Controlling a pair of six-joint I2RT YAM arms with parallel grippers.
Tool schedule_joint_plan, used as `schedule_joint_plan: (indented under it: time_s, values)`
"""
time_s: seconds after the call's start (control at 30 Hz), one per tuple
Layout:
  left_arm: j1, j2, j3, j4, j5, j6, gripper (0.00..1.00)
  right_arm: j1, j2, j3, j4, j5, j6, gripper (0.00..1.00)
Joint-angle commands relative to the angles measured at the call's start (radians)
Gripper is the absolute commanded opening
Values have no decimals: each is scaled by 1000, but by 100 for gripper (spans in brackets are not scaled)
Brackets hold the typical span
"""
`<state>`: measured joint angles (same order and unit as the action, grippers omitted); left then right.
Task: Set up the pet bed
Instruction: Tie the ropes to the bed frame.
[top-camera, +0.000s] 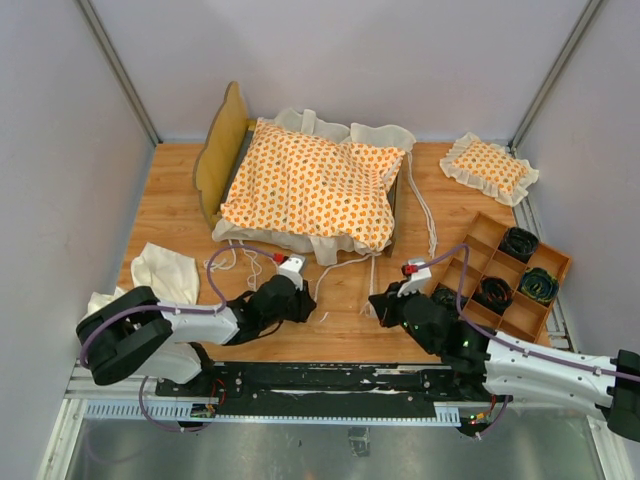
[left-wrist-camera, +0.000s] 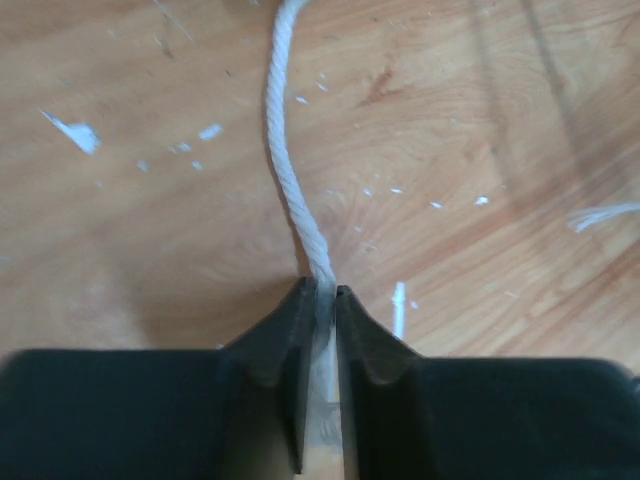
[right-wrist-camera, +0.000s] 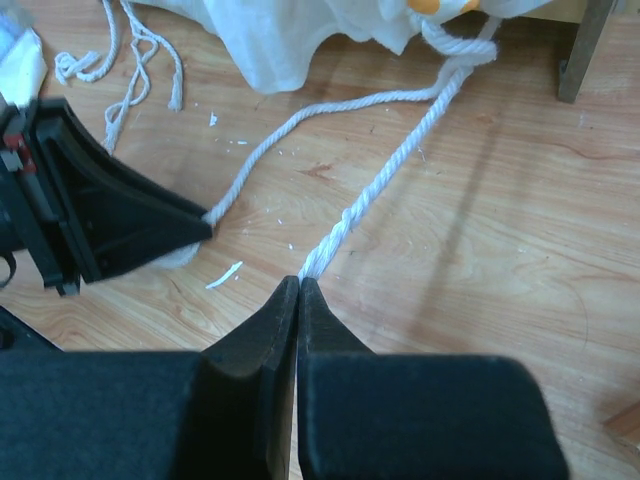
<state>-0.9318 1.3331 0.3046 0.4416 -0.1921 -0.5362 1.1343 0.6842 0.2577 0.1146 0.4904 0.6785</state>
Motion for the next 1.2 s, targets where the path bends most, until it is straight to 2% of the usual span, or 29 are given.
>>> schedule_joint_plan:
  time_s: [0.0, 0.03, 0.07, 0.2, 0.23, 0.27, 0.33, 0.37, 0.63, 1.03, 1.17]
  values:
    - [-93, -23, -13, 56, -36, -34, 7, 15, 2, 62, 16, 55, 45, 0]
    - [-120, -32, -14, 80, -38, -42, 2, 15, 9, 67, 29, 59, 51, 0]
    - [-145, -36, -15, 109, -34, -54, 0, 15, 21, 75, 43, 62, 57, 0]
    - [-212, -33, -36, 271, 33, -90, 0, 12, 93, 123, 85, 73, 70, 0]
    - [-216, -30, -33, 289, 52, -84, 3, 10, 111, 137, 88, 70, 80, 0]
    - [-217, -29, -26, 292, 63, -77, 12, 6, 131, 148, 91, 64, 90, 0]
    - [-217, -35, -18, 292, 71, -44, 36, 3, 164, 164, 104, 45, 108, 0]
    - [-218, -41, -16, 292, 70, -31, 44, 0, 176, 168, 112, 39, 122, 0]
    - [-217, -130, -27, 292, -4, 63, 61, -13, 225, 163, 126, 18, 266, 0]
    - [-216, -59, 3, 421, -118, 293, 69, -23, 228, 160, 138, 11, 328, 0]
    - [-216, 19, 39, 468, -65, 313, 69, -25, 227, 158, 137, 8, 338, 0]
